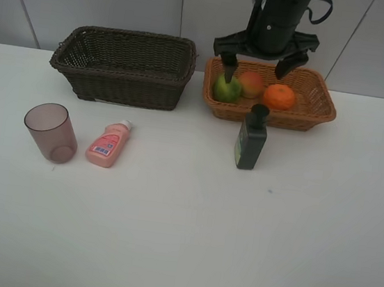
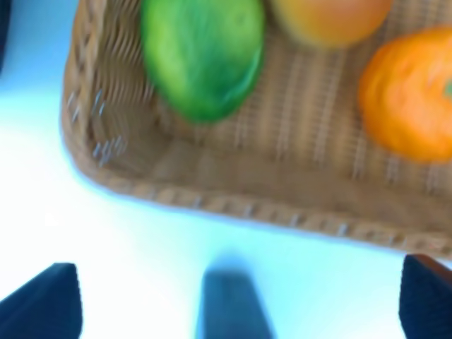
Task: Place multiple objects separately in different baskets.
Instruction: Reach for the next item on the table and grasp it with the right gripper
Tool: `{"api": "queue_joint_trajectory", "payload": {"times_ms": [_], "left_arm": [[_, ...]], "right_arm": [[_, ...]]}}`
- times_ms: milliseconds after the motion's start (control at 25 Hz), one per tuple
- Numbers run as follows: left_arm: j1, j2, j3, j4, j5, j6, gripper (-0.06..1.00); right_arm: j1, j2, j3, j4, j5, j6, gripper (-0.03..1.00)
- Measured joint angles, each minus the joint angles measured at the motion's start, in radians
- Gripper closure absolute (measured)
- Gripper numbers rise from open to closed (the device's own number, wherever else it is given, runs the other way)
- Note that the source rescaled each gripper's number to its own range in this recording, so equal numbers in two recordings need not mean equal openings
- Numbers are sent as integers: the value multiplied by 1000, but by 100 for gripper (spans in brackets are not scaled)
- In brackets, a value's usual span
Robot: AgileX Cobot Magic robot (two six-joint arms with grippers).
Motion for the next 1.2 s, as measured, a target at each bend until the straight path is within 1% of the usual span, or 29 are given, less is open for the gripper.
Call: {"api": "queue_joint_trajectory", "payload": {"times_ms": [160,280,560,760,1000,1200], "left_arm": [[0,0,0,0,0,0,2],[0,0,0,0,0,0,2],[0,0,0,0,0,0,2],[0,0,0,0,0,0,2],[0,0,0,0,0,0,2],[0,0,0,0,0,0,2]], "right_arm": [[29,-17,3,22,46,-16,-3],[36,-37,37,25,47,-17,-3],[36,-80,176,33,23,1,-3],[36,-82,266,69,-47,3,-3],[23,-83,337,56,-153,76,-3],[3,-83,342,36,-189,127,-3]]}}
